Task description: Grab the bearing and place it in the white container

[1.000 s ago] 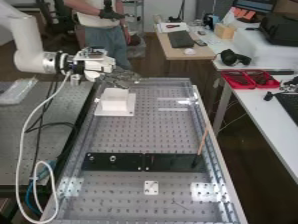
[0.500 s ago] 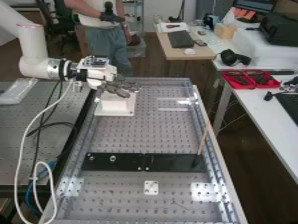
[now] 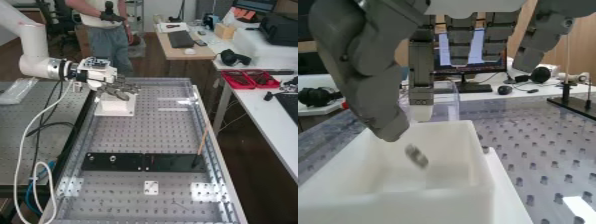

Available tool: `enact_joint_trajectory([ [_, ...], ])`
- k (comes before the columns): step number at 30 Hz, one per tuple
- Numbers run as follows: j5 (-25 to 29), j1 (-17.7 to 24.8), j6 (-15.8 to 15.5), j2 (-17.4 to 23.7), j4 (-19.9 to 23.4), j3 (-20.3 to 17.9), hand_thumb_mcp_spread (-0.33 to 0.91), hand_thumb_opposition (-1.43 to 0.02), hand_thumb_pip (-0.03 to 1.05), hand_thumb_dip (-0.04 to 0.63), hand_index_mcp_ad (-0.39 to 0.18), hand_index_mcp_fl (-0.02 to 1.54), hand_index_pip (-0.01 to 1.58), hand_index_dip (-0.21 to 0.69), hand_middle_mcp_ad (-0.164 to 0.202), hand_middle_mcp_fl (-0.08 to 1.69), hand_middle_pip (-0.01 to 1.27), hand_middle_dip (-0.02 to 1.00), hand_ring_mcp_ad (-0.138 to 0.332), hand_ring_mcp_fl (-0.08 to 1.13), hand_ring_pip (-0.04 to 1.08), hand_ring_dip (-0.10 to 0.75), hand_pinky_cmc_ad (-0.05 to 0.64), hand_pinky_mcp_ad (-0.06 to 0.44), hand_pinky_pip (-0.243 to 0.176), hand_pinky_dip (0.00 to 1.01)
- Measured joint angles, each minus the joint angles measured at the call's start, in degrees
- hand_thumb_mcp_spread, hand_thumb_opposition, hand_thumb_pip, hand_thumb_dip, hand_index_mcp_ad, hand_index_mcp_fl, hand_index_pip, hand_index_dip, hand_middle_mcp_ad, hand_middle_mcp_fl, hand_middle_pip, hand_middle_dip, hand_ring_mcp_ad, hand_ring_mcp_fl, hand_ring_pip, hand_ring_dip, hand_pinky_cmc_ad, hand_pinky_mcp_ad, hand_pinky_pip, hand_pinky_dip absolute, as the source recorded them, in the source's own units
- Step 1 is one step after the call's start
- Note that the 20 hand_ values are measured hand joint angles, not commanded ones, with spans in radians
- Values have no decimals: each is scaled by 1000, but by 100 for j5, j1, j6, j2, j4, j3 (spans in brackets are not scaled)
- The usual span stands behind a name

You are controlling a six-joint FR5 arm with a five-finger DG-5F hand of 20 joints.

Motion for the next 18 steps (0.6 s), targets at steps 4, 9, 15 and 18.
enact_joint_trajectory([
  [4, -6, -62, 2, -21, -24, 45, 330, -819, 721, 269, -120, 37, 1417, 21, 66, 2, 120, 150, 127, -2, 80, 66, 316, 234, -63, 323],
  [9, -94, -220, -11, -17, -95, 156, 316, -817, 756, 269, -120, 21, 1417, 21, 63, 2, 120, 150, 127, -2, 80, 66, 318, 234, -75, 353],
  [15, -262, -604, -246, 341, -283, 458, 316, -808, 771, 269, -119, 24, 1405, 19, 65, 2, 120, 150, 127, -2, 79, 66, 318, 230, -91, 365],
  [18, -375, -827, -387, 503, -400, 668, 300, -808, 761, 269, -119, 21, 1393, 21, 65, 5, 120, 150, 127, -2, 79, 66, 318, 230, -91, 370],
])
